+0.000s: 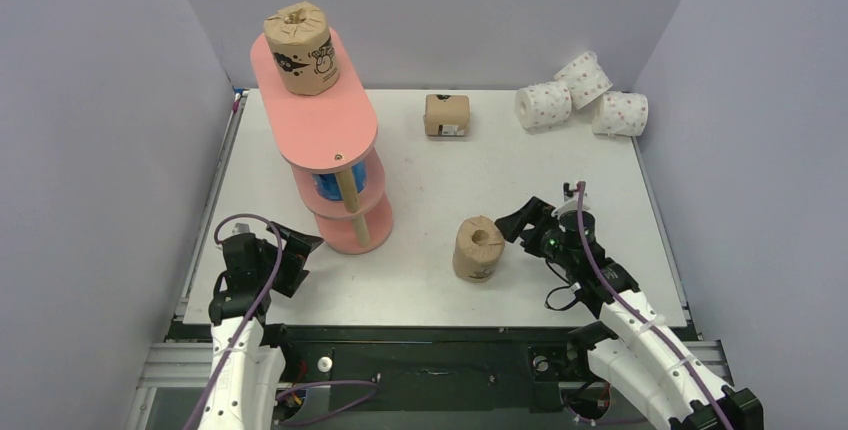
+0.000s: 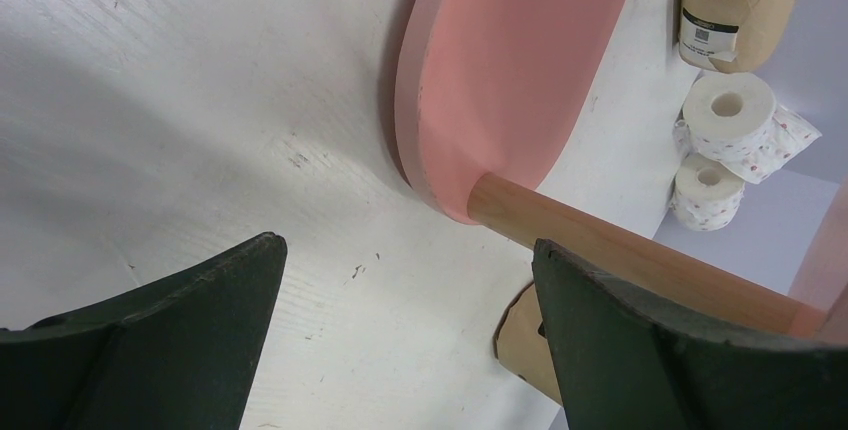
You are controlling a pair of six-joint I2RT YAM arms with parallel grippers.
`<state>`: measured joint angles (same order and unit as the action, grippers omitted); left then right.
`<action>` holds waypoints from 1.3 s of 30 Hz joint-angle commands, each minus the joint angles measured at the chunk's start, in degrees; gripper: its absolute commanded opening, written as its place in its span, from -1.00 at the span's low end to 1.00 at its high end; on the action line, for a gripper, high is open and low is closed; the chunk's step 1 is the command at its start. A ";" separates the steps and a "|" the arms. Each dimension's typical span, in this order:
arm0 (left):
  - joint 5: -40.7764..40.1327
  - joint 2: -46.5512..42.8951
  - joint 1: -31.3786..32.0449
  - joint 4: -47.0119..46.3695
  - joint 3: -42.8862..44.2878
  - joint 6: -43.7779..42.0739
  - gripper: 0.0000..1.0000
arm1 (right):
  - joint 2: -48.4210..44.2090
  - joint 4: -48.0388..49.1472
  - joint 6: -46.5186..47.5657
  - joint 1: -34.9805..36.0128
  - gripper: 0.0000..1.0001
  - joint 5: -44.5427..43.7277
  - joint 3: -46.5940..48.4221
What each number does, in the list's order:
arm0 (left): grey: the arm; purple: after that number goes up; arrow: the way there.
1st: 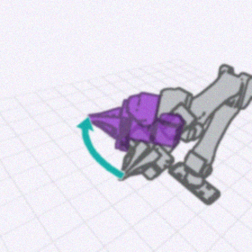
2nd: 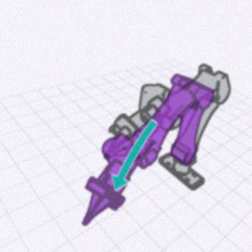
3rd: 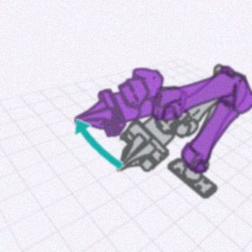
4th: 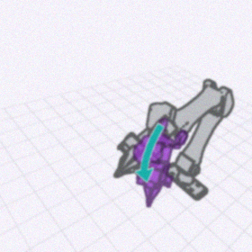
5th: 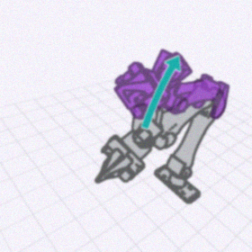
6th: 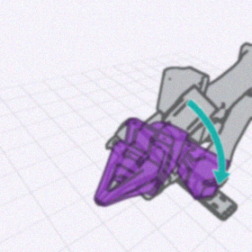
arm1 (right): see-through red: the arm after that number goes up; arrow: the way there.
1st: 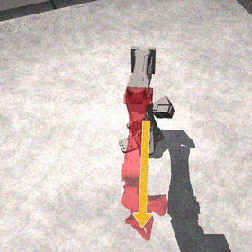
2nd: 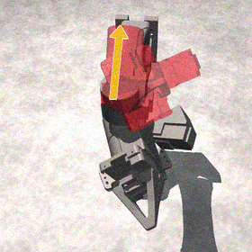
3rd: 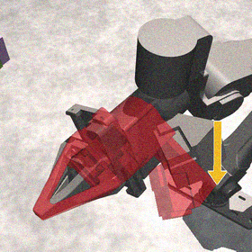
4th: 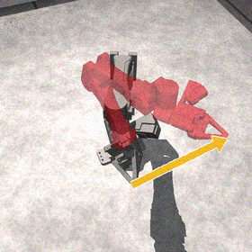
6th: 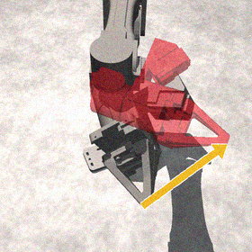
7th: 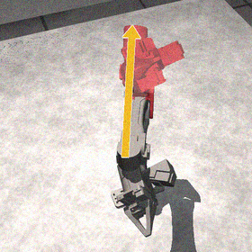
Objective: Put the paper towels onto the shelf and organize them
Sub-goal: Place the paper towel at the center of the board, then pick up the paper towel from the center of the board.
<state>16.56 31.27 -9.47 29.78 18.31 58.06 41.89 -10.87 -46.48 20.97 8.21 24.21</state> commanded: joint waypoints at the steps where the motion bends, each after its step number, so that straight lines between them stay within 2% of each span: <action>1: -0.17 0.58 -0.46 -1.94 1.04 -0.99 0.87 | 0.75 6.84 -1.64 -1.02 0.44 4.15 -1.14; 17: 0.35 1.26 -0.53 -1.40 1.89 -2.68 0.87 | 2.10 6.42 1.35 -0.65 0.31 3.68 -0.80; 26: 0.62 0.65 -0.53 -1.20 1.51 -2.23 0.87 | 5.65 2.79 4.83 7.79 0.22 -2.78 2.60; 39: 0.73 -0.37 -0.48 -0.39 1.38 -2.13 0.87 | 8.09 3.18 4.60 8.47 0.16 -3.70 3.04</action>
<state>16.60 31.66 -9.50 30.20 18.31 56.38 49.84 -9.13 -42.46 29.04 6.26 25.15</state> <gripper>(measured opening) 0.934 0.588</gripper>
